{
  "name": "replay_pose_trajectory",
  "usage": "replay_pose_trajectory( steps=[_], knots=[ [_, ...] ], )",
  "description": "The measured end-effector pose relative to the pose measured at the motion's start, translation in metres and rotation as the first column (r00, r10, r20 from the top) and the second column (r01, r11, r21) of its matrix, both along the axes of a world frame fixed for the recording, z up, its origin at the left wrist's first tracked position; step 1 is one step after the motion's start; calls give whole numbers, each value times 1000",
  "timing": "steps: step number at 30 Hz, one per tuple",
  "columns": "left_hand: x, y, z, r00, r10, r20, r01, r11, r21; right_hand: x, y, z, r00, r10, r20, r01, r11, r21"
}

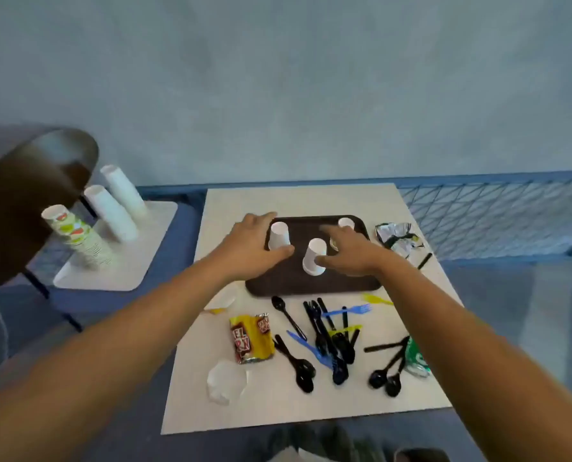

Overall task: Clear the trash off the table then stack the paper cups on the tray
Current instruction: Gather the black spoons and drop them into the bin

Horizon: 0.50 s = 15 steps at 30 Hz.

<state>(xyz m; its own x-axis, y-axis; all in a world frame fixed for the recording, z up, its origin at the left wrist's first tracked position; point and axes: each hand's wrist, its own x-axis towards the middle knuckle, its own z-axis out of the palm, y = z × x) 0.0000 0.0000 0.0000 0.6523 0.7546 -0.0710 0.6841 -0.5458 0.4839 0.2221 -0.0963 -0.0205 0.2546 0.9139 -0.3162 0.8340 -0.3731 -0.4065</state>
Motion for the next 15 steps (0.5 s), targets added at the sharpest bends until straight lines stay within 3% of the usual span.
replay_pose_trajectory(
  steps=[9, 15],
  knots=[
    [15, -27, -122, 991, 130, -1, -127, 965, -231, -9, -22, -141, 981, -194, 15, 194, 967, -162],
    [31, -48, -176, 995, 58, -76, -77, 955, -286, -23, -27, -198, 971, -232, 59, 239, 923, -303]
  ],
)
